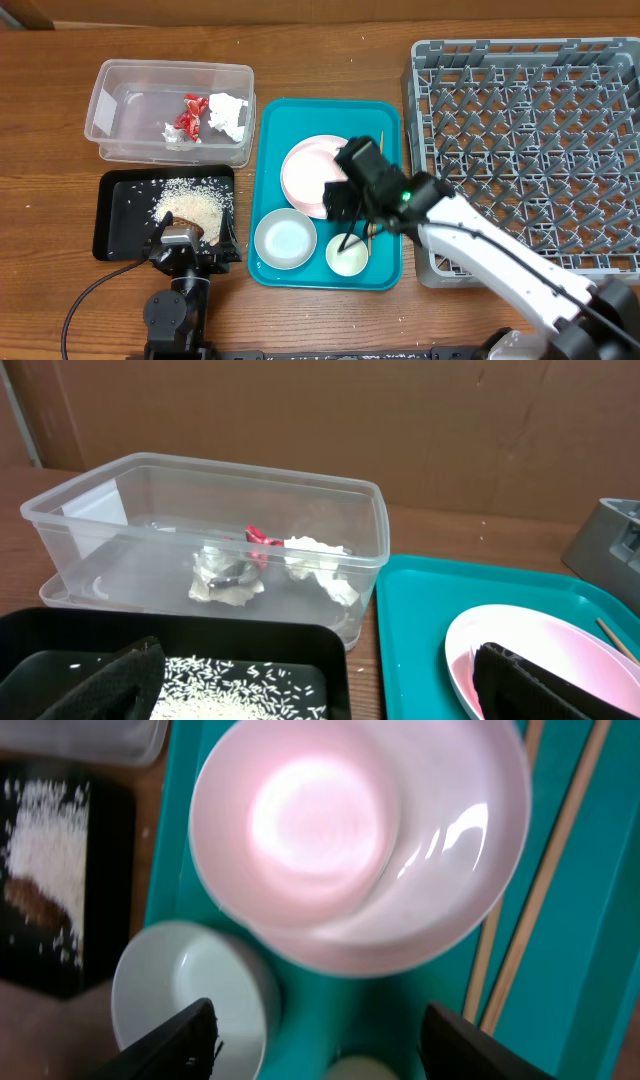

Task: Sort waste into correct bins and load items into the dishwasher
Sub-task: 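Move the right gripper to the pink bowl and grasp its rim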

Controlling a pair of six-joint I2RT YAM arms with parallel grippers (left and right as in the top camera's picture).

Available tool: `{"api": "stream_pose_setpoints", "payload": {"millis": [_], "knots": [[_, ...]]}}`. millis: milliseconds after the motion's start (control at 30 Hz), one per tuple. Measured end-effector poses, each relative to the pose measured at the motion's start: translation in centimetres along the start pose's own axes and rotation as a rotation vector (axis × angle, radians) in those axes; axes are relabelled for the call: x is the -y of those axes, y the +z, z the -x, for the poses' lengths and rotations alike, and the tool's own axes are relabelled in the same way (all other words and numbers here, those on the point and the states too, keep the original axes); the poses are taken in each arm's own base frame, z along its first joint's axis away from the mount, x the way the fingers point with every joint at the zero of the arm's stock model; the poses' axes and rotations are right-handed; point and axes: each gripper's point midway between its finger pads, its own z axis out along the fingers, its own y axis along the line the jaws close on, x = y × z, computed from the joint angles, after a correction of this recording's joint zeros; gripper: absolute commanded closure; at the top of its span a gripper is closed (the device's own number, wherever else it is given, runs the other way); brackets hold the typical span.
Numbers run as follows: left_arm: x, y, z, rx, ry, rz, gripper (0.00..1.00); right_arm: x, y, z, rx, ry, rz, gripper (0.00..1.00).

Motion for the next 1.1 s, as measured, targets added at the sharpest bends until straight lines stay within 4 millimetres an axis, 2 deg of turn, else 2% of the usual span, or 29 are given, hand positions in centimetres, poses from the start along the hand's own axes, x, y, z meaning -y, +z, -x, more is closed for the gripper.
{"api": "stream_pose_setpoints", "payload": {"millis": [133,200,300,467,667,733,767,1100], "knots": [[0.0,0.0,0.0,0.0,0.0,0.0,0.0,1.9,1.7,3.1,0.055,0.073,0.005,0.42],[0.0,0.0,0.0,0.0,0.0,0.0,0.0,2.0,2.5,3.8,0.063,0.084,0.024,0.44],[0.0,0.0,0.0,0.0,0.0,0.0,0.0,2.0,4.7,3.5,0.028,0.089,0.04,0.45],[0.0,0.0,0.0,0.0,0.0,0.0,0.0,2.4,7.6,1.8,-0.052,0.1,0.036,0.59],[0.0,0.0,0.0,0.0,0.0,0.0,0.0,3.2,8.0,2.2,-0.025,0.117,-0.008,0.79],[0.0,0.0,0.0,0.0,0.0,0.0,0.0,3.5,8.0,2.5,-0.013,0.12,-0.021,0.78],[0.0,0.0,0.0,0.0,0.0,0.0,0.0,3.6,8.0,2.5,-0.011,0.118,-0.027,0.73],[0.0,0.0,0.0,0.0,0.0,0.0,0.0,3.4,8.1,3.2,0.028,0.14,-0.015,0.74]]}}
